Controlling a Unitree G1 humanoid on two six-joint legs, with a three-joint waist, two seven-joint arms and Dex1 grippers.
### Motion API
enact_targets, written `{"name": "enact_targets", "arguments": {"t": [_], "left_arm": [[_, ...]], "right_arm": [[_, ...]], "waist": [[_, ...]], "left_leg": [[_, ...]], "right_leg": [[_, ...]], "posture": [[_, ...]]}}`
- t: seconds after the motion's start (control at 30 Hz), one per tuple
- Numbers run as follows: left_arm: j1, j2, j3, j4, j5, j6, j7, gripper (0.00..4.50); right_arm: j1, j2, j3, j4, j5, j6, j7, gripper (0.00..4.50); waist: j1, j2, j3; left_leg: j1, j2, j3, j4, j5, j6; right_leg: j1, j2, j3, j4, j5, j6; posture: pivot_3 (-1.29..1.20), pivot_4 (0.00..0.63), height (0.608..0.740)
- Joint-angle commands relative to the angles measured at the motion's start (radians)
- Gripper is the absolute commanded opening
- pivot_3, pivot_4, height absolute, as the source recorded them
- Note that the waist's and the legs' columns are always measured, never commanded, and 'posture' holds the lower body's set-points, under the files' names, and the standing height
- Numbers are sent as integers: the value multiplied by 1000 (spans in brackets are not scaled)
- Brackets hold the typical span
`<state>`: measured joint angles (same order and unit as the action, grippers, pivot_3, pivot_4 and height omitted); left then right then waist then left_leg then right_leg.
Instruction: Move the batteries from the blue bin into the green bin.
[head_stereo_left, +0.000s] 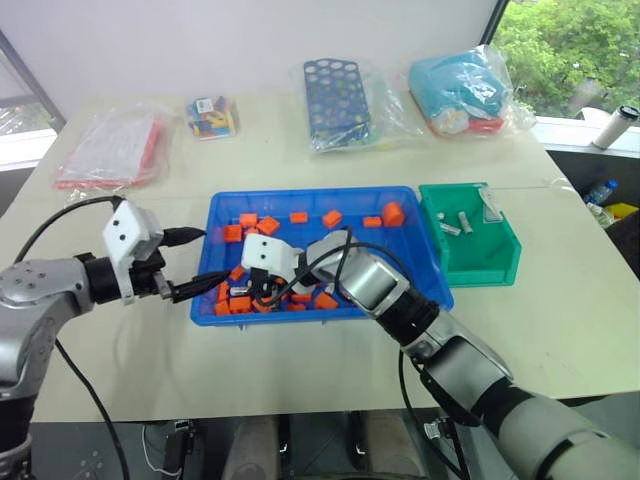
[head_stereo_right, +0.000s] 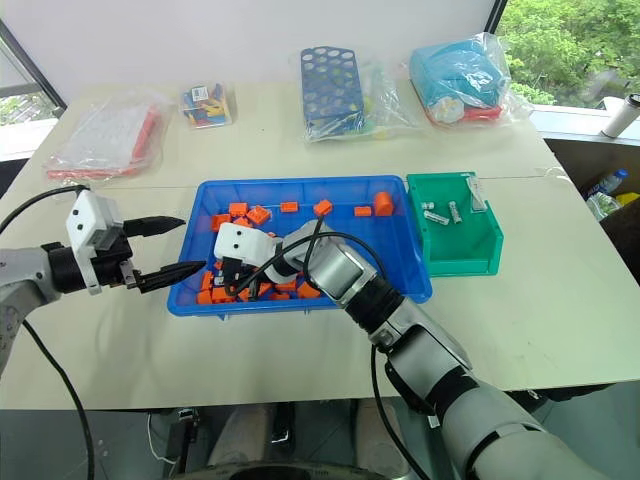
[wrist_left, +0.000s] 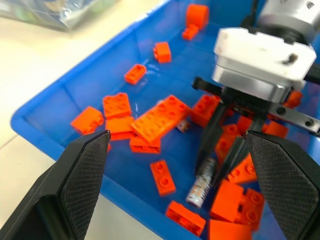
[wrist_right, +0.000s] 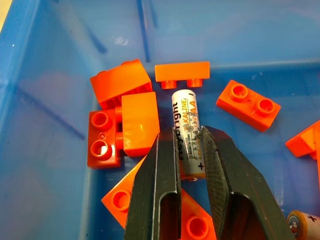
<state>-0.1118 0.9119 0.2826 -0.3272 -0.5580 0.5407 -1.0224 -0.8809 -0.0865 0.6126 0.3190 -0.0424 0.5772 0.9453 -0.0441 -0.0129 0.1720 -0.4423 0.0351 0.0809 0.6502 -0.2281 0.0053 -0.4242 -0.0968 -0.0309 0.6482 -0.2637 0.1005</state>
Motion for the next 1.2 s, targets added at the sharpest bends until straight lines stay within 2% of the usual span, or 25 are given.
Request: {"name": "enact_targets", "arguments": {"t": [0.03, 0.13, 0.27, 0.4, 0.5, 0.63, 0.73, 0.9, 0.97, 1.13, 1.2], "left_arm": [[-2, 32, -4, -20, -7, -18, -47, 4500], [-13, 36, -13, -8, -1, -26, -63, 4500], [-26, 41, -26, -19, -20, -17, -93, 4500], [-48, 42, -40, -29, -30, -10, -113, 4500], [-63, 36, -50, -16, -26, -15, -114, 4500], [-83, 24, -64, 13, -19, -30, -111, 4500], [-102, 15, -74, 26, -19, -36, -109, 4500], [-143, 5, -97, 42, -20, -45, -115, 4500], [-160, 3, -101, 43, -30, -40, -118, 4500], [-192, -5, -118, 46, -32, -34, -125, 4500], [-195, -5, -122, 47, -25, -36, -129, 4500]], "right_arm": [[16, -7, 14, 33, -23, 11, 4, 156], [5, -23, -25, -11, -1, 42, 12, 155], [-37, -84, -194, -185, 110, 204, 30, 155], [-71, -230, -393, -373, 231, 409, 44, 155], [-81, -366, -531, -438, 299, 536, 32, 155], [-17, -603, -604, -445, 270, 526, 11, 155], [71, -735, -669, -436, 271, 524, -10, 155], [191, -829, -739, -425, 276, 501, -59, 155], [211, -843, -756, -416, 279, 496, -72, 1216], [184, -842, -722, -404, 285, 448, -81, 3478], [132, -802, -705, -406, 311, 436, -81, 3478]], "waist": [[0, 0, 0], [1, 0, 0], [6, 0, 1], [7, 0, 1], [12, 0, 1], [11, 0, 1], [12, 0, 1], [10, 0, 2], [6, 0, 2], [6, 0, 2], [3, 0, 2]], "left_leg": [[0, 0, 0, 0, 0, 0], [0, 0, 0, 0, 0, 0], [-1, 0, 0, 0, 0, 0], [-2, 0, 0, 0, 0, 0], [-2, 0, 0, -1, 0, 0], [-2, 0, 0, -1, 0, 0], [-2, 0, 1, -1, 0, 0], [-2, 0, 2, -1, 0, 1], [-1, 0, 2, -1, 0, 1], [-2, -1, 2, 0, 0, 1], [-1, -2, 2, 0, 0, 1]], "right_leg": [[0, 0, 0, 0, 0, 0], [0, 0, 0, 0, 0, 0], [0, 0, 0, 0, 0, 0], [-2, -1, 0, -1, 0, 0], [-1, -1, 0, -2, 0, 0], [-2, -1, 0, -2, -2, -3], [-2, -2, 0, -3, -2, -4], [-2, -1, 2, -2, -2, -3], [-2, 0, 1, -1, -2, -3], [-2, 1, 1, -2, 0, 0], [-2, 1, 2, -1, 0, 0]], "posture": [[0, 150, 737], [0, 150, 737], [0, 150, 737], [0, 150, 737], [0, 150, 737], [0, 150, 737], [0, 150, 737], [0, 150, 737], [0, 150, 737], [0, 150, 737], [0, 150, 737]]}}
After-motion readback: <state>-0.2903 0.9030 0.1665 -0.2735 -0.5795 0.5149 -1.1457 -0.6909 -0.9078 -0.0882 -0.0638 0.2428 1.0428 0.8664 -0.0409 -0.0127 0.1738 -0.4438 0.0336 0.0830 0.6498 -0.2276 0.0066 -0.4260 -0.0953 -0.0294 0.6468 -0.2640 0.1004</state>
